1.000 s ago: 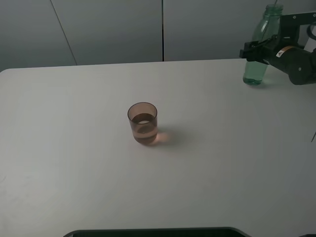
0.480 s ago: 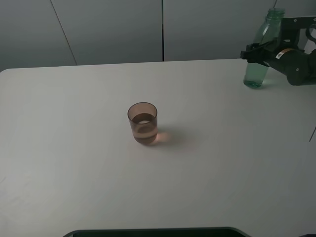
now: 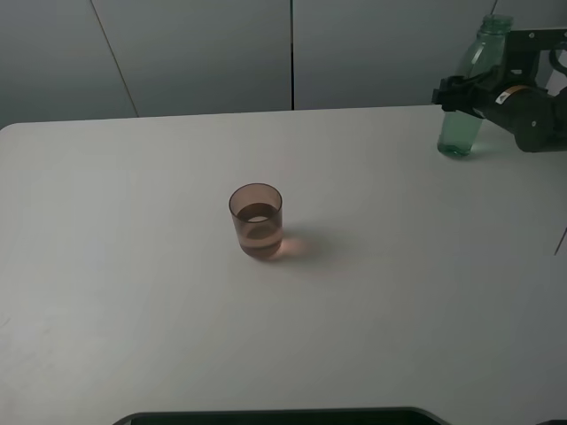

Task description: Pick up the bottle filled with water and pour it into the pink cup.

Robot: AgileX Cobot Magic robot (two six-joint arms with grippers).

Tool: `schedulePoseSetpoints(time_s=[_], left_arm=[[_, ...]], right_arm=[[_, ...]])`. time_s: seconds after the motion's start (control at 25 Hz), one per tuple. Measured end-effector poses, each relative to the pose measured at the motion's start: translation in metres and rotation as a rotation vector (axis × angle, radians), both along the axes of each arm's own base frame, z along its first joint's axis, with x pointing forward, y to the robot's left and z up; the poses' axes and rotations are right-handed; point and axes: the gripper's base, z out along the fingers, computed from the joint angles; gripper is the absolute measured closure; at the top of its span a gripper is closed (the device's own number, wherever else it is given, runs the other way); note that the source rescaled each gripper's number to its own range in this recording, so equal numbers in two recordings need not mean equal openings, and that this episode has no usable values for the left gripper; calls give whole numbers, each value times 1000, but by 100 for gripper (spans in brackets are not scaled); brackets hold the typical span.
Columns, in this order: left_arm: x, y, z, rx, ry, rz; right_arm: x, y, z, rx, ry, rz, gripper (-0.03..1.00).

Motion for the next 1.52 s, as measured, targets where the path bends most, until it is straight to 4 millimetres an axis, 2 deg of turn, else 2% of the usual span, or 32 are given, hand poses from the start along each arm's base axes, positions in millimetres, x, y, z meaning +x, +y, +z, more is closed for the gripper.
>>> schedulePoseSetpoints(time_s=[0.04,0.08,0.16,0.36,0.44,0.72,1.08,1.32,1.44,1.52], left_arm=[[0,0,0,0,0,0],[0,0,0,0,0,0],[0,0,0,0,0,0],[0,0,0,0,0,0],[0,0,0,0,0,0],[0,0,0,0,0,0],[0,0,0,0,0,0],[0,0,0,0,0,0],[0,0,0,0,0,0],[0,0,0,0,0,0]], right_arm=[[0,0,1,0,-5,0,12],[0,0,1,2,-5,0,3],[0,0,1,3,-5,-3,-2],[0,0,1,5,-7,-4,-3],[0,0,8,4,-14,-4,-3],[-2,0,59,-3,-118,-5,-3],[-7,1,93,-10,-186,-5,-3],[-14,0,145,-35,-225,-9,-3],[-11,-2,178,-43,-129,-25,-3],[-10,-3,197,-39,15,-42,-3]])
